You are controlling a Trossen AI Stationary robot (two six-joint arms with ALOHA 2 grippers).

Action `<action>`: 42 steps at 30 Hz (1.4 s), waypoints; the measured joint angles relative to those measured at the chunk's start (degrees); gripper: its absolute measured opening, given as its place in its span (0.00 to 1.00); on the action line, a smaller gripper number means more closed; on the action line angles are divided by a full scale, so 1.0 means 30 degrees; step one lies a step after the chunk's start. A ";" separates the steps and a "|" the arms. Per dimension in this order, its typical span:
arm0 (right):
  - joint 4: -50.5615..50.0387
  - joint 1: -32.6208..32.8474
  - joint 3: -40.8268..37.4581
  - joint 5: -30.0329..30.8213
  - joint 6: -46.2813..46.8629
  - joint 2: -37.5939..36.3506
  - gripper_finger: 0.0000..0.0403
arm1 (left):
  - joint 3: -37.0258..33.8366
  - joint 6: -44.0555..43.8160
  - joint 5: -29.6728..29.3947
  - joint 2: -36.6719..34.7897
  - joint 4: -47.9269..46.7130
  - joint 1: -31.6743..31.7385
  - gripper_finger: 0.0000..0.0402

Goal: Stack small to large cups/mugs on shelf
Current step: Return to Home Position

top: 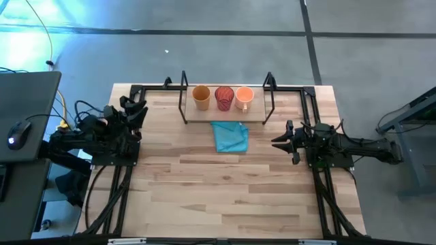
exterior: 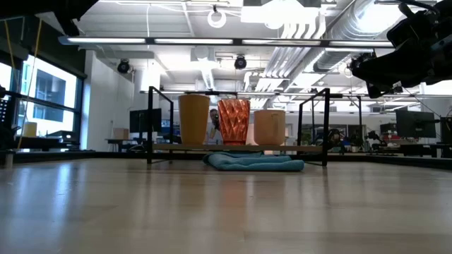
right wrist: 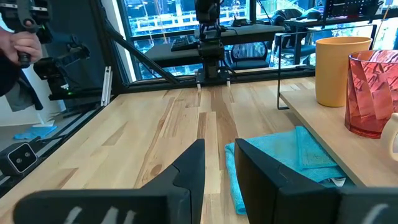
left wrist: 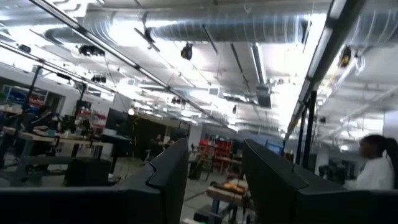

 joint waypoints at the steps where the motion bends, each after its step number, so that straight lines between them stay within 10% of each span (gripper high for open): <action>1: 0.0000 0.0000 0.0000 0.0000 -0.0003 0.0003 0.19 | -0.0127 0.0020 -0.0077 -0.0394 0.0002 0.0000 0.35; 25: -0.0007 0.0000 0.0000 -0.0007 -0.0003 -0.0004 0.19 | -0.3825 0.0334 -0.0489 -0.1265 0.6497 0.0000 0.35; 42: -0.0004 0.0000 0.0000 -0.0007 -0.0003 0.0003 0.19 | -0.3809 -0.2964 0.1282 -0.1248 0.1074 -0.0007 0.36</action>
